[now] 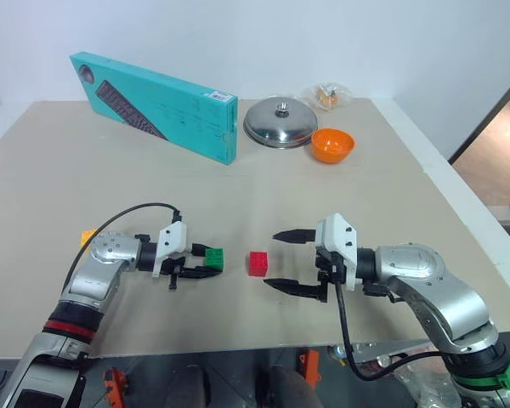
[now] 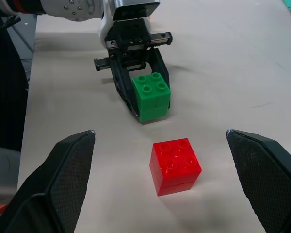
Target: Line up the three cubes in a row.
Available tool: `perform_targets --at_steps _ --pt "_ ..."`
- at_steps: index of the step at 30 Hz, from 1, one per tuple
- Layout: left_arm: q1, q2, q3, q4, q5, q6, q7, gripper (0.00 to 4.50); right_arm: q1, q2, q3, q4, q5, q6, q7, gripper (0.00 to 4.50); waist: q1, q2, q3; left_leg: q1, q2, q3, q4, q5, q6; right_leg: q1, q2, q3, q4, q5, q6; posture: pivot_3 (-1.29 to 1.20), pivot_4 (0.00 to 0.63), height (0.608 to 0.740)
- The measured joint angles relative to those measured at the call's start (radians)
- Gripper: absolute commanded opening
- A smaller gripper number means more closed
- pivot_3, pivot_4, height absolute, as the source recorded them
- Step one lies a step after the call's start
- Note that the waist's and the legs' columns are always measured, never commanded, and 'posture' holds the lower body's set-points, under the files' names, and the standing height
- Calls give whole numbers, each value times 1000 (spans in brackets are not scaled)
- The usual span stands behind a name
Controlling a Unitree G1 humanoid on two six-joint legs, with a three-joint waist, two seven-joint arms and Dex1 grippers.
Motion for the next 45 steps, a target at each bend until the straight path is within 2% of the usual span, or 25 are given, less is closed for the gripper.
perform_targets --at_steps 6,8,13,14,15,21,25,29,35,40,45 --pt "-2 -6 -16 20 17 -13 0 1331 -3 0 1 12 -16 -18 0 4500 0 0 0 0 0 0 0 0 0 0 0 0 0 0 0 0 150 740" --pt "-14 -8 -19 37 21 -27 -1 2361 -3 0 1 16 -18 -22 0 4500 0 0 0 0 0 0 0 0 0 0 0 -1 0 0 0 0 150 740" --pt "-28 -8 -30 72 41 -60 -5 3926 -3 0 1 24 -24 -23 0 4500 0 0 0 0 0 0 1 0 0 0 0 0 0 0 0 0 150 740" --pt "-31 -8 -30 74 41 -62 -5 4357 -3 0 1 25 -24 -23 0 4500 0 0 0 0 0 0 1 0 0 0 0 -1 0 0 0 0 150 740" --pt "-36 -8 -30 77 43 -65 -6 4440 -3 1 1 25 -23 -23 0 4500 0 0 0 0 0 0 1 0 0 0 0 -1 0 0 0 0 150 740" --pt "-35 18 -14 47 30 -32 -1 4440 -4 19 0 23 36 9 4 4500 0 0 0 0 0 0 1 0 0 0 0 -1 0 0 0 0 150 740" --pt "26 60 48 -94 -22 79 47 4440 -18 20 0 24 44 6 6 4500 -3 0 0 0 1 -1 0 0 0 0 0 1 0 0 0 0 150 740" --pt "125 68 144 -266 -92 262 196 4440 -22 19 3 33 33 -26 25 4500 -3 0 0 0 3 -2 0 0 0 0 0 1 0 0 0 0 150 740" --pt "179 57 268 -397 -145 440 414 4440 -24 18 4 58 18 -55 39 4500 -2 0 0 1 3 -2 1 0 0 1 -1 1 0 0 1 0 150 740" --pt "295 -34 403 -484 -142 462 650 4440 -33 17 7 91 2 -79 53 4500 -5 -1 1 2 5 0 1 -1 0 0 -3 4 0 0 1 0 150 740" --pt "370 -77 495 -511 -107 447 825 4440 -43 17 11 118 -6 -97 76 4500 0 -1 1 3 6 0 1 0 0 0 -2 3 0 2 -1 0 150 740"
